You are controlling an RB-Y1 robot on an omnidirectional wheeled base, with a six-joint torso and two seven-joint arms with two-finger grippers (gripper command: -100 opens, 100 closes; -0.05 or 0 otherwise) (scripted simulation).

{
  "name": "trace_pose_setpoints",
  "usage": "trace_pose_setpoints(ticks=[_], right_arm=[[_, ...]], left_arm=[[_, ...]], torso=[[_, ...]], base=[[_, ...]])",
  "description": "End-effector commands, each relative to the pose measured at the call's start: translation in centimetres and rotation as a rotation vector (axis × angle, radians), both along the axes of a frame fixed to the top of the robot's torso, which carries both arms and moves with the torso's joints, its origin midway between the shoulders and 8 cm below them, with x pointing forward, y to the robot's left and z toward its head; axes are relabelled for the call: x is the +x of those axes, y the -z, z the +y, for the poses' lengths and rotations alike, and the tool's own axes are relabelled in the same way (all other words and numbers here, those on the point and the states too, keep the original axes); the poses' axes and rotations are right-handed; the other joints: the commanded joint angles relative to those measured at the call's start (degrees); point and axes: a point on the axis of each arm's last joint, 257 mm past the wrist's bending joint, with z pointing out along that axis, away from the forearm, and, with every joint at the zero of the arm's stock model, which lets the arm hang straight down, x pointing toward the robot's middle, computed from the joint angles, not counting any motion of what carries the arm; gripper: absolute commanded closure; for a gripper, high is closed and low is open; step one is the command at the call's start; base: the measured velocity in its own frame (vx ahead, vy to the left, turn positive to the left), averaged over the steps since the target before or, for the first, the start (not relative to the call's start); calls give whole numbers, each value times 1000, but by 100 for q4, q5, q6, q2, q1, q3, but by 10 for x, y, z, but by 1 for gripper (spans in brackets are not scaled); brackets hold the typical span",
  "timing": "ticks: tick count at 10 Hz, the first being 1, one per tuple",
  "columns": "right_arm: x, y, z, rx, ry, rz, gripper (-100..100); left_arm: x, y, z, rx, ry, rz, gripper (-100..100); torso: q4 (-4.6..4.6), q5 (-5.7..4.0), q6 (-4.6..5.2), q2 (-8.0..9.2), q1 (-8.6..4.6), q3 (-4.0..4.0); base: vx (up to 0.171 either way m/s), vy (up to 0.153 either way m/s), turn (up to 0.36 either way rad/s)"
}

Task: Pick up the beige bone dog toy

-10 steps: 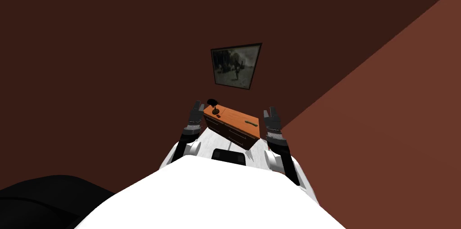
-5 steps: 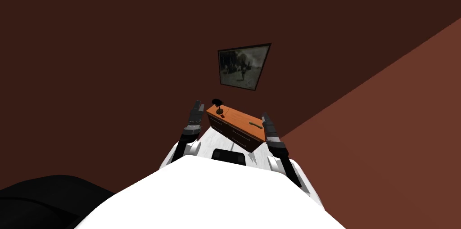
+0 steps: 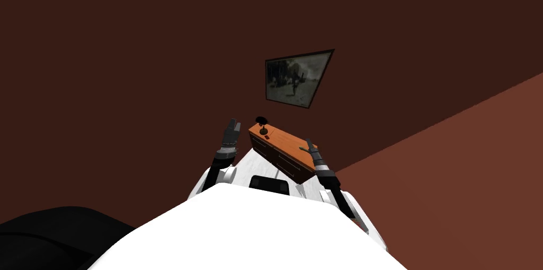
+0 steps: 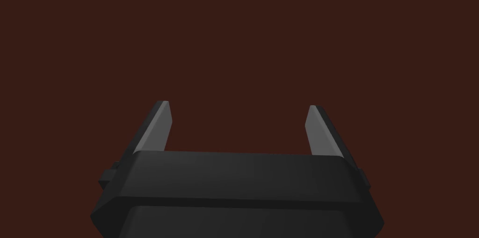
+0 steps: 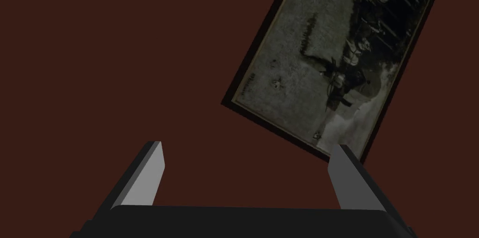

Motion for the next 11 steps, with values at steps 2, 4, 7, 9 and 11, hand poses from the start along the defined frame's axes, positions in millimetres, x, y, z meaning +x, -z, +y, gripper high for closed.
trace_pose_setpoints(ticks=[2, 4, 7, 9, 11], right_arm=[[-12, 63, -21, -147, 20, 140, -100], [-13, 70, -24, -147, 24, 156, -100], [-28, 120, -45, -286, 26, 270, -100], [-31, 129, -49, -287, 32, 292, -100], [-42, 154, -60, -356, 28, 351, -100]], left_arm=[[0, 0, 0, 0, 0, 0, 0], [0, 0, 0, 0, 0, 0, 0], [0, 0, 0, 0, 0, 0, 0], [0, 0, 0, 0, 0, 0, 0], [0, 0, 0, 0, 0, 0, 0]], torso=[[0, -1, -3, 1, 0, 0], [1, 0, 2, 3, -1, 2], [2, -1, 1, 6, -8, 4], [1, -1, 2, 1, -8, 1], [1, -2, -2, 4, -10, 2]], base=[[13, 52, 241], [9, 27, 40], [9, 28, 201], [14, 15, 25], [16, 16, 191]])
